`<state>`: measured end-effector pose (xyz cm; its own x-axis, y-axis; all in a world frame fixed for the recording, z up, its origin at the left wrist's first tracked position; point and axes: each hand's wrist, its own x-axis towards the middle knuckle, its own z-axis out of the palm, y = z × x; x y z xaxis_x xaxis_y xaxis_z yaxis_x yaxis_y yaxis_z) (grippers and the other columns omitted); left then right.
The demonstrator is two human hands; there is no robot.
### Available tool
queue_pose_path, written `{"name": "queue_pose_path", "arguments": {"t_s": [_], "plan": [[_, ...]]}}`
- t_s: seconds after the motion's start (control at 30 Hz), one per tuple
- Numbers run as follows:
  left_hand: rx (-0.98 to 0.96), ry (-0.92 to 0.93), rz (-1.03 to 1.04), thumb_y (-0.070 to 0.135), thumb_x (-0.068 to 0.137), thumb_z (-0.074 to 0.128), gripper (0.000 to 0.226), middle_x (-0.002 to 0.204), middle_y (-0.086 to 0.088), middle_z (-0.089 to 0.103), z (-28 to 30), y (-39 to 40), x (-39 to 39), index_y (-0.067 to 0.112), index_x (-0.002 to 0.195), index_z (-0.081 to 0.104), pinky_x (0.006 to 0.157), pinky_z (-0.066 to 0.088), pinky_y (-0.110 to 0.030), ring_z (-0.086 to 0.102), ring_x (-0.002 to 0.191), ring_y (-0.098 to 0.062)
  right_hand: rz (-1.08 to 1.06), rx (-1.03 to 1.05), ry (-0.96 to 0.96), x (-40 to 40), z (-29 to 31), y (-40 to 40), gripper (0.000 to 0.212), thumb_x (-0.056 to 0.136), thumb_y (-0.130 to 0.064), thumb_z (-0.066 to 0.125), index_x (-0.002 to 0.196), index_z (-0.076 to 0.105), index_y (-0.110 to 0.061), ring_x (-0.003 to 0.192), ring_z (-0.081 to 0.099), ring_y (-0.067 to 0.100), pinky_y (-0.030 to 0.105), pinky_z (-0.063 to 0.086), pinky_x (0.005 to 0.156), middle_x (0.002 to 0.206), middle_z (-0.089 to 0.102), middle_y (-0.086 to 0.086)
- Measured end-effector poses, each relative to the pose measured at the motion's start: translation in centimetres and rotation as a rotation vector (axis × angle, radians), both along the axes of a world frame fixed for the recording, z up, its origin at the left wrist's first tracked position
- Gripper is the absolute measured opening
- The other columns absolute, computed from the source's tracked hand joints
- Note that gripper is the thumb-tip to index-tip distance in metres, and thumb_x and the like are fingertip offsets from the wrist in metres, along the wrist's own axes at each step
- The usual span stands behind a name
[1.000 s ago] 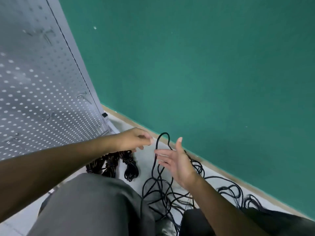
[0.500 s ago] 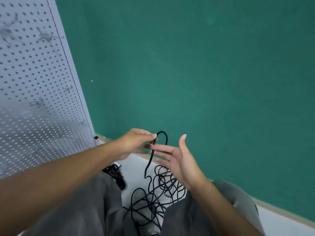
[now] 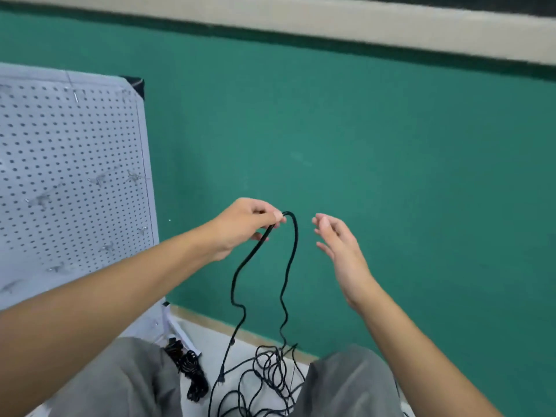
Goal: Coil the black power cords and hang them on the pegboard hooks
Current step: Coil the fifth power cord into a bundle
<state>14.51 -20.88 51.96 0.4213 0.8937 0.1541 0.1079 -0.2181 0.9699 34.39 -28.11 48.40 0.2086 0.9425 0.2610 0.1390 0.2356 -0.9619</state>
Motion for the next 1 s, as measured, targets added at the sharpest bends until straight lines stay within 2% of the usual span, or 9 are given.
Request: {"name": "queue_pose_path", "arguments": {"t_s": [0.07, 0.17, 0.23, 0.33, 0.5, 0.63, 0.77, 0.87, 1.0], "plan": [[0.033, -0.013, -0.006, 0.016, 0.1, 0.065, 0.013, 0.085, 0.009, 0.075, 3.0, -1.3, -0.2, 0.012, 0.091, 0.074, 0.083, 0.059, -0.032, 0.065, 0.083, -0.003, 0.082, -0.019, -0.051, -0.6, 2.6, -0.9, 0.068, 0.089, -0.064, 0.062, 0.143, 0.048, -0.026, 0.122, 0.049, -0.014, 0.025, 0.035, 0.112, 0.143, 0.053, -0.015], [0.055, -0.068, -0.006, 0.015, 0.101, 0.063, 0.015, 0.09, 0.009, 0.077, 6.5, -2.8, -0.3, 0.013, 0.091, 0.074, 0.085, 0.056, -0.034, 0.063, 0.082, -0.007, 0.19, -0.061, -0.137, -2.2, 4.5, -1.4, 0.079, 0.091, -0.051, 0.064, 0.156, 0.032, -0.019, 0.13, 0.043, -0.007, 0.018, 0.028, 0.105, 0.15, 0.042, -0.012], [0.075, -0.093, 0.005, 0.016, 0.102, 0.063, 0.016, 0.091, 0.008, 0.076, 8.4, -3.5, -0.4, 0.015, 0.091, 0.075, 0.086, 0.053, -0.033, 0.063, 0.082, -0.007, 0.238, -0.076, -0.177, -3.5, 4.7, -1.5, 0.09, 0.08, -0.057, 0.076, 0.152, 0.035, -0.021, 0.128, 0.049, -0.005, 0.018, 0.033, 0.103, 0.151, 0.047, -0.01], [0.118, -0.123, 0.029, 0.017, 0.101, 0.064, 0.016, 0.087, 0.006, 0.073, 10.8, -4.3, -1.0, 0.016, 0.091, 0.075, 0.086, 0.049, -0.03, 0.062, 0.085, -0.009, 0.288, -0.074, -0.127, -5.4, 4.5, -1.8, 0.098, 0.062, -0.056, 0.079, 0.144, 0.04, -0.021, 0.126, 0.058, 0.008, 0.019, 0.045, 0.099, 0.139, 0.059, -0.005], [0.164, -0.175, 0.089, 0.017, 0.101, 0.064, 0.013, 0.093, 0.006, 0.075, 12.4, -4.5, -2.6, 0.015, 0.095, 0.076, 0.083, 0.048, -0.023, 0.063, 0.091, -0.009, 0.521, -0.072, -0.06, -7.7, 5.1, -2.6, 0.062, 0.085, -0.033, 0.074, 0.138, 0.047, -0.015, 0.124, 0.064, 0.022, 0.04, 0.047, 0.109, 0.134, 0.067, 0.002], [0.135, -0.263, 0.105, 0.016, 0.102, 0.063, 0.014, 0.086, 0.013, 0.076, 12.1, -4.6, -3.5, 0.013, 0.095, 0.075, 0.082, 0.048, -0.024, 0.06, 0.089, -0.01, 0.651, -0.079, -0.002, -9.3, 6.1, -3.4, 0.046, 0.094, -0.017, 0.066, 0.135, 0.047, -0.007, 0.124, 0.064, 0.032, 0.042, 0.047, 0.107, 0.13, 0.069, 0.008], [0.171, -0.202, 0.119, 0.019, 0.1, 0.067, 0.015, 0.093, 0.013, 0.077, 11.3, -4.7, -3.9, 0.016, 0.088, 0.077, 0.096, 0.048, -0.032, 0.063, 0.096, -0.008, 0.658, -0.085, -0.114, -10.7, 6.4, -3.4, 0.01, 0.104, -0.003, 0.052, 0.114, 0.054, -0.006, 0.09, 0.073, 0.026, 0.037, 0.058, 0.093, 0.094, 0.072, 0.009], [0.196, -0.242, 0.176, 0.024, 0.103, 0.062, 0.016, 0.098, 0.014, 0.075, 11.1, -4.8, -5.2, 0.016, 0.098, 0.075, 0.098, 0.047, -0.036, 0.059, 0.098, -0.013, 0.512, -0.049, -0.181, -11.2, 7.2, -3.5, 0.013, 0.105, 0.001, 0.048, 0.098, 0.057, -0.006, 0.071, 0.07, 0.017, 0.038, 0.061, 0.087, 0.082, 0.062, 0.01], [0.235, -0.21, 0.153, 0.046, 0.11, 0.037, 0.035, 0.127, 0.005, 0.068, 8.6, -6.1, -7.4, 0.029, 0.12, 0.066, 0.107, 0.041, -0.038, 0.06, 0.113, -0.016, 0.434, 0.028, -0.129, -10.8, 9.5, -3.4, 0.013, 0.105, 0.0, 0.049, 0.097, 0.06, -0.003, 0.07, 0.072, 0.019, 0.034, 0.063, 0.081, 0.078, 0.061, 0.008]]}}
